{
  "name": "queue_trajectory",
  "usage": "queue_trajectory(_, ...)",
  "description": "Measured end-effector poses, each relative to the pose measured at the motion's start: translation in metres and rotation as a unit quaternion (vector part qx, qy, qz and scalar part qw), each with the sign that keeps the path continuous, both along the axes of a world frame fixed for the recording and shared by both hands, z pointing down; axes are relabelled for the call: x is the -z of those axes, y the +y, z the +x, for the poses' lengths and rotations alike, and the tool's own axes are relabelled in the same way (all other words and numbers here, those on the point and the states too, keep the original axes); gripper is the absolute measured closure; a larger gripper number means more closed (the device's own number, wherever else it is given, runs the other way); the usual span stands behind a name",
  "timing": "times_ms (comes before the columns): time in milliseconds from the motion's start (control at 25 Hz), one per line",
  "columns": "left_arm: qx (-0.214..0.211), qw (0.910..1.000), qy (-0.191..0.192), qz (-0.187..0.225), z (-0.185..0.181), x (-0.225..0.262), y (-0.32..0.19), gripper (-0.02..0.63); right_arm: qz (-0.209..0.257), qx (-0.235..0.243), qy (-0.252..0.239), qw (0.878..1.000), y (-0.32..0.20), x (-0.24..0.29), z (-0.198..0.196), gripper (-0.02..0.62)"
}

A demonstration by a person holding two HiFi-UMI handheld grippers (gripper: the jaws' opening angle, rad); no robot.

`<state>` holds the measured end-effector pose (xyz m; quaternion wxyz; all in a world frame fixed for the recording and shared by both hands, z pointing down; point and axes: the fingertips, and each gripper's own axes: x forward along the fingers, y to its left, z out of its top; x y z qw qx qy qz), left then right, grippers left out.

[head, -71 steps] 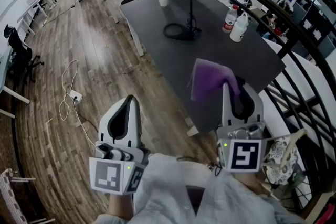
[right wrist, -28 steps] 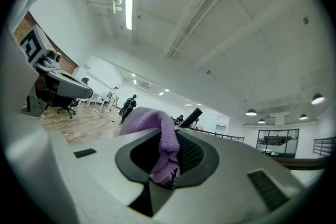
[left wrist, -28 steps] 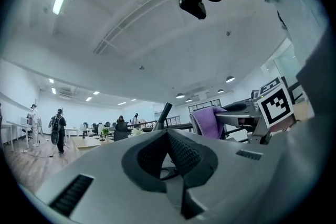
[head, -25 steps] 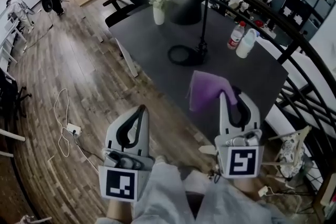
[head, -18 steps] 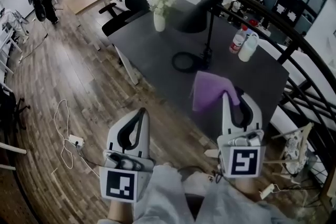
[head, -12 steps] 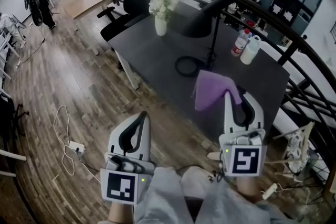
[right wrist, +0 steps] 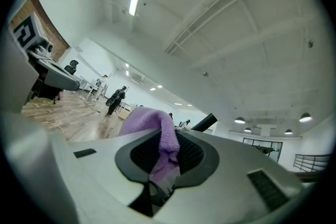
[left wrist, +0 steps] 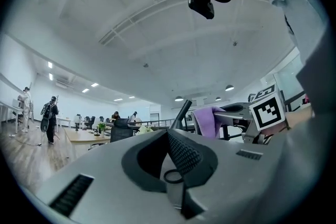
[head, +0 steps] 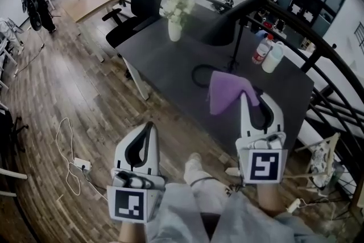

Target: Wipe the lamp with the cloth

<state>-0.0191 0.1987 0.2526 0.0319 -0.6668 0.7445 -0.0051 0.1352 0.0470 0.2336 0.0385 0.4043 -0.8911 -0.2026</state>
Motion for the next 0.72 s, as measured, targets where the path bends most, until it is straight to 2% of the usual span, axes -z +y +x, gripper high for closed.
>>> queue_trajectory(240,0.007,1.0,0.001,0.007,-0.024,0.001,-0.026,0.598,0.019,-0.012,-0.01,1.0,-0.039,0.011,-0.015,0.535)
queue_trajectory(480,0.01,0.9999,-0.006,-0.001,-0.044,0.006,-0.068,0.6,0.033,-0.023,-0.014,0.999,-0.088,0.025,-0.03,0.535)
queue_trajectory(720,0.01,0.9999,-0.006,0.012,-0.065,0.014,-0.115,0.6,0.044,-0.041,-0.023,0.998,-0.136,0.042,-0.034,0.535)
